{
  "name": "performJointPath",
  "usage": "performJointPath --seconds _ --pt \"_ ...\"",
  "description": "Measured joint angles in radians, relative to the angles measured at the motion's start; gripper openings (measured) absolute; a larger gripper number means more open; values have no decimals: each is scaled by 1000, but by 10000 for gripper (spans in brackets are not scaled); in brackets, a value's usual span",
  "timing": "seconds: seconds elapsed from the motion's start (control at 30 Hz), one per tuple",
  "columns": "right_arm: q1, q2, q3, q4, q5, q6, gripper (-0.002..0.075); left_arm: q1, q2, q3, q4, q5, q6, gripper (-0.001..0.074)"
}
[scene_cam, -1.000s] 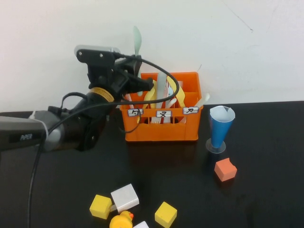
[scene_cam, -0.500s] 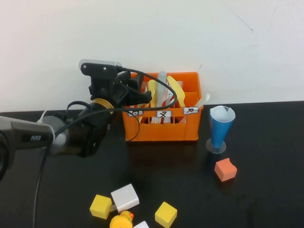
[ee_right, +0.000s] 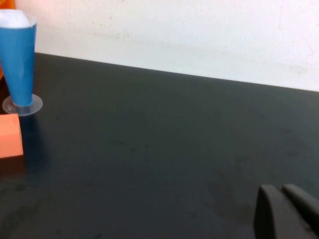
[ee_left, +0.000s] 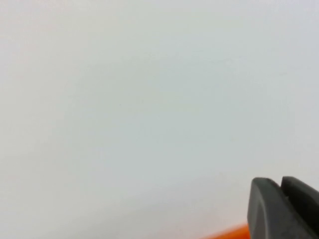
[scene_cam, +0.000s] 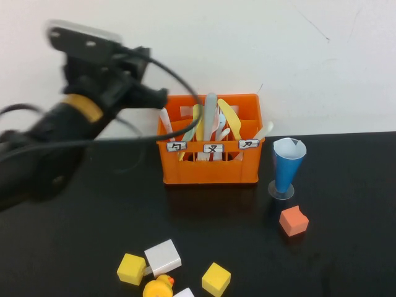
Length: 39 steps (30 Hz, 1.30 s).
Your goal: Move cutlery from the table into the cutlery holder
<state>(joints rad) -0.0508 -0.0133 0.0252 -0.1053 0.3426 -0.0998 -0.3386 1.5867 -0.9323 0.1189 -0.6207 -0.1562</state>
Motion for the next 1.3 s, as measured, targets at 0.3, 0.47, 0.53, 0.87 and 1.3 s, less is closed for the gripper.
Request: performJointPath --seconds 0.3,0.47,0.53,0.87,1.3 --pt "0 0 0 0 0 0 -3 2 -449 280 267 245 -218 1" --pt "0 0 0 0 0 0 -3 2 -707 382 358 523 -408 0" --pt "0 0 0 0 0 0 -3 2 -790 409 362 614 -439 -1" --pt "0 0 0 0 0 0 -3 2 -1030 455 322 974 -540 -1" --pt "0 0 0 0 0 0 -3 248 -1395 846 -149 733 -19 -1"
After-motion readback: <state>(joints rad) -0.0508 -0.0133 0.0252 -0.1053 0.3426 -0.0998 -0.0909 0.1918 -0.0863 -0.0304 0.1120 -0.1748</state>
